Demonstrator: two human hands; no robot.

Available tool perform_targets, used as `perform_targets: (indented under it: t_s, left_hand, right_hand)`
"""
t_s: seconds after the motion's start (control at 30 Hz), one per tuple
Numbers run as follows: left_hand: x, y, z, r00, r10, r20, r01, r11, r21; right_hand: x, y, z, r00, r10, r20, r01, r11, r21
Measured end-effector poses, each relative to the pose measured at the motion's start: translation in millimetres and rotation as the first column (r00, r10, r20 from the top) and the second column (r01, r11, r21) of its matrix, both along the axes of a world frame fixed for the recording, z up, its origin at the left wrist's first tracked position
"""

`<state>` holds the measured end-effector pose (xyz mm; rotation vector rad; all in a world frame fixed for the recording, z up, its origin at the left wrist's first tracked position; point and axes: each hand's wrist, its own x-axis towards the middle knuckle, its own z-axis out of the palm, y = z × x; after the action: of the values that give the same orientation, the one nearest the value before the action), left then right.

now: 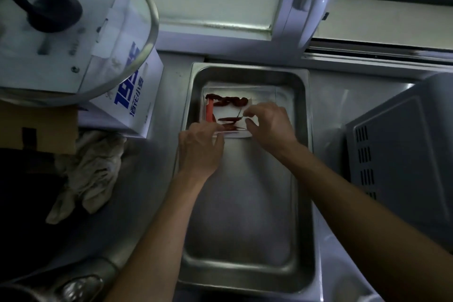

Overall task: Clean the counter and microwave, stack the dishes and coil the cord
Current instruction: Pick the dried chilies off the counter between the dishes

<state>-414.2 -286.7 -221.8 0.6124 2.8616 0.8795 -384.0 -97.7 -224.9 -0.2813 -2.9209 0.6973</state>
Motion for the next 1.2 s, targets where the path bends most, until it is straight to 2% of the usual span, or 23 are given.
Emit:
perform_targets:
  t_s: [0.17,0.37,0.57,0.73,0.87,1.1,1.2]
  left_hand:
    - [37,-5,16,0.998,-0.04,0.048,0.037,0.997,0.066]
    - [106,2,41,0.986,-0.157,0.061,0.152,0.986,0.074]
    - [188,16,55,0.955,-0.294,-0.019,0.295,0.955,0.037]
    - [254,39,53,0.896,-0.438,-0.074,0.433,0.898,-0.072]
    - [318,52,58,0.856,-0.507,-0.096,0.499,0.861,-0.097]
    - [427,78,56,0.773,-0.631,-0.059,0.623,0.774,-0.111]
    - [463,88,56,0.745,-0.664,-0.064,0.652,0.745,-0.138]
  right_hand:
    - [84,-7,37,0.997,-0.072,-0.042,0.067,0.993,-0.099]
    - [201,-18,68,0.986,-0.163,-0.042,0.156,0.979,-0.129]
    - [307,-18,63,0.972,-0.233,-0.009,0.23,0.966,-0.121]
    - [382,0,52,0.936,-0.351,0.041,0.353,0.923,-0.156]
    - [451,13,51,0.889,-0.455,0.049,0.454,0.864,-0.219]
    - [575,26,49,0.815,-0.579,0.018,0.568,0.793,-0.219]
    - [615,33,42,0.787,-0.614,0.064,0.607,0.752,-0.255]
